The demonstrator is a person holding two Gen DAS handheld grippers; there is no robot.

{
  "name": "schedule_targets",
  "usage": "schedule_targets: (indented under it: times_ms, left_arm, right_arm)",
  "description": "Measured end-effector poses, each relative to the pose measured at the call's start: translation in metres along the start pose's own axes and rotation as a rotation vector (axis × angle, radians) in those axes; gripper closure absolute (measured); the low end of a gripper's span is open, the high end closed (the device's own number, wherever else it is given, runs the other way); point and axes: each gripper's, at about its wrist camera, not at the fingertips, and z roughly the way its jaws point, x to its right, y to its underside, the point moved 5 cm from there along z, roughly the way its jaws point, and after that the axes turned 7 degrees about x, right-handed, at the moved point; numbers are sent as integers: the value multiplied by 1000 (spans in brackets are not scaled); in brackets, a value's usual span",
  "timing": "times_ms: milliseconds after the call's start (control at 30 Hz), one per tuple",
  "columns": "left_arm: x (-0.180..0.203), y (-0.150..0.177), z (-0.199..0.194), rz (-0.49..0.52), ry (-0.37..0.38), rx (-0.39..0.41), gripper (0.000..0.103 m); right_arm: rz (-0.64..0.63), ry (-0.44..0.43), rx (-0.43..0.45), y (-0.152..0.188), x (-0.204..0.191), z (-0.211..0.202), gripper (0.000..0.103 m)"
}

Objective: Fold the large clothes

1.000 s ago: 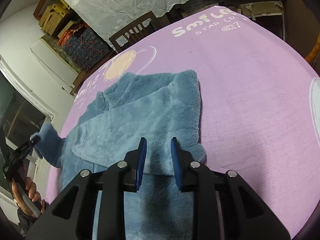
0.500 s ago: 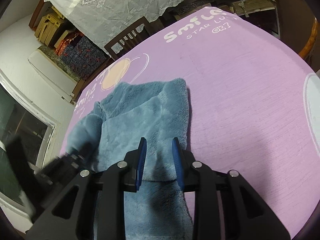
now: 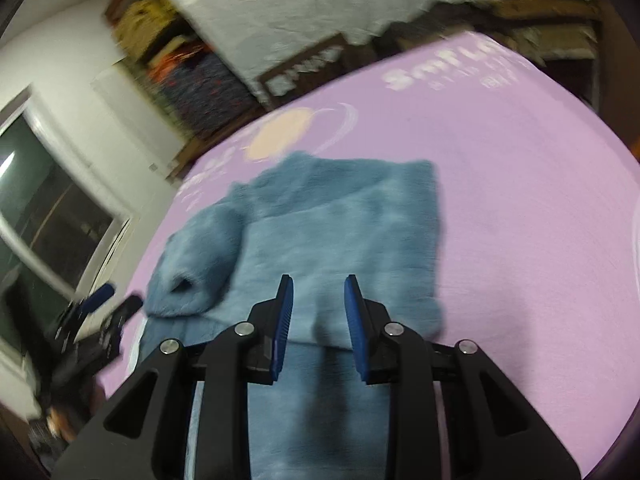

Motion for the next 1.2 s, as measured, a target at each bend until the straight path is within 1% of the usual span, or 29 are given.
schedule_targets:
  times_ms: [67, 133, 167, 233, 267, 333, 400, 467, 533, 600, 633, 700, 733, 800, 867, 900, 933, 967, 1000, 1100, 1200]
  left_arm:
    - [-28, 0, 18, -74, -20, -36, 27]
    - [-42, 1, 33, -106, -35, -65, 27]
    - [-44, 2, 41, -112, -26, -83, 27]
    - [-43, 7, 60, -105, -11, -134, 27]
    - [-40, 10, 69, -89, -11, -159, 27]
    - [-36, 19, 83, -53, -6, -196, 25]
    - [-39, 20, 85, -59, 17, -195, 25]
    - [-48, 19, 84, -72, 47, -202, 25]
    - [-61, 18, 83, -136, 80, -210, 25]
    - [-73, 15, 79, -181, 70, -192, 25]
    - [-81, 13, 76, -192, 47, -178, 25]
    - [-87, 11, 74, -192, 28, -163, 26]
    - [-89, 12, 73, -198, 30, -162, 26]
    - [-86, 12, 76, -200, 50, -172, 26]
    - [-77, 15, 78, -172, 58, -181, 26]
    - [-71, 16, 79, -143, 53, -184, 26]
    - [-67, 19, 79, -123, 46, -184, 26]
    - [-65, 20, 80, -106, 39, -184, 26]
    - [-63, 21, 81, -91, 32, -183, 26]
    - [-61, 23, 82, -69, 18, -178, 26]
    - [-61, 24, 83, -69, 11, -180, 26]
  right_arm:
    - [-79, -7, -8, 1, -26, 2, 76]
    - [-162, -21, -19, 3, -58, 7, 76]
    - [-201, -19, -24, 4, -72, 10, 76]
    - [-300, -4, -37, 6, -100, 18, 74]
    - [-387, 21, -39, 9, -121, 26, 72]
    - [-502, 62, -36, 14, -144, 35, 65]
    - [-636, 101, -44, 24, -167, 49, 62]
    - [-724, 124, -56, 33, -181, 61, 62]
    - [-812, 161, -64, 41, -194, 75, 62]
    - [-890, 185, -67, 48, -204, 85, 60]
    - [-927, 194, -75, 52, -207, 92, 57]
    - [-970, 218, -89, 57, -209, 103, 54]
    - [-980, 239, -96, 60, -206, 110, 54]
    - [-961, 259, -116, 61, -198, 120, 54]
    - [-926, 268, -125, 60, -191, 126, 56]
    - [-904, 268, -123, 58, -187, 126, 67]
    - [-855, 258, -125, 54, -182, 123, 84]
    - [-798, 237, -125, 47, -176, 120, 93]
    - [-748, 218, -118, 39, -172, 115, 98]
    - [-501, 162, -56, 7, -138, 77, 98]
    - [-234, 131, -13, -14, -87, 44, 97]
